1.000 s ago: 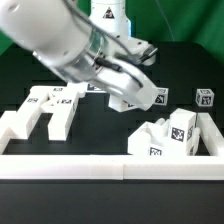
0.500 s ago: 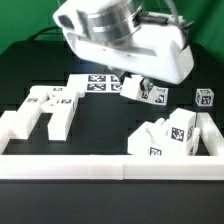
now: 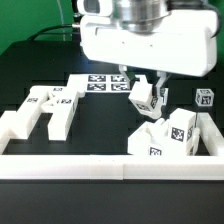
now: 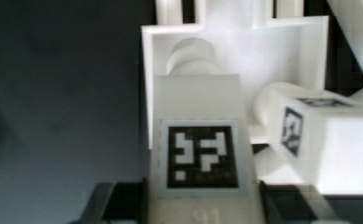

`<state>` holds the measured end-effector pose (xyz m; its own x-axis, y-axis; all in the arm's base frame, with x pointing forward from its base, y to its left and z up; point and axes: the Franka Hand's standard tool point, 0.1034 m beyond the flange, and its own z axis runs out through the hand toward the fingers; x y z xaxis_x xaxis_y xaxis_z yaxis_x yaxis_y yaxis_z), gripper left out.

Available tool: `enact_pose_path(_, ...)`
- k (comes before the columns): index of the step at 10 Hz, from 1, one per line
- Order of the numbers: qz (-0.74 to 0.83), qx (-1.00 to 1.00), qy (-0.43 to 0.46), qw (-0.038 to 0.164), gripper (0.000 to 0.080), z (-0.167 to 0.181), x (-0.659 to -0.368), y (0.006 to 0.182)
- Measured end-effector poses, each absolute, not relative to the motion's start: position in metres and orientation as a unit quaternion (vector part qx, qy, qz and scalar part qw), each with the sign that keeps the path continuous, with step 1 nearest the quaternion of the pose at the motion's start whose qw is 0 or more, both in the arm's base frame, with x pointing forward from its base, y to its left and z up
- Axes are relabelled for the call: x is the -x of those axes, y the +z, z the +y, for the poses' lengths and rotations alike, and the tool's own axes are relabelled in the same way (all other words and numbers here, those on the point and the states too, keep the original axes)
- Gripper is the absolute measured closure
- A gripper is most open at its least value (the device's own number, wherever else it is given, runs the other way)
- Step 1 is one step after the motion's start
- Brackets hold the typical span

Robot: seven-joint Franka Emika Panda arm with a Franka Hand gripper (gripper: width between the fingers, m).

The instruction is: Assemble chair

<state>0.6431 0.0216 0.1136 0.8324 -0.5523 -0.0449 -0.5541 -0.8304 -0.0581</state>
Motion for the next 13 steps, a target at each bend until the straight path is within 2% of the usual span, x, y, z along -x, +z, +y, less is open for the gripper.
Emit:
enact_pose_path(2,0.274,0.961,0.023,0.035,0.0505,0.020,-0.644,0.119)
enact_pose_path(6,0.269,0.962,0.005,0.035,0.0505,0.021,-0.647,0.115)
enact_pose_path(7,0.246,0.969,0.004,0.028,0.0505,0.019,-0.646,0.114)
enact_pose_path(9,0.247,0.966,-0.063,0.033,0.0505,0.024,-0.659,0.116)
enact_pose_path(13,0.245,0.953,-0.174,0.039,0.0505,0.038,-0.665,0.114)
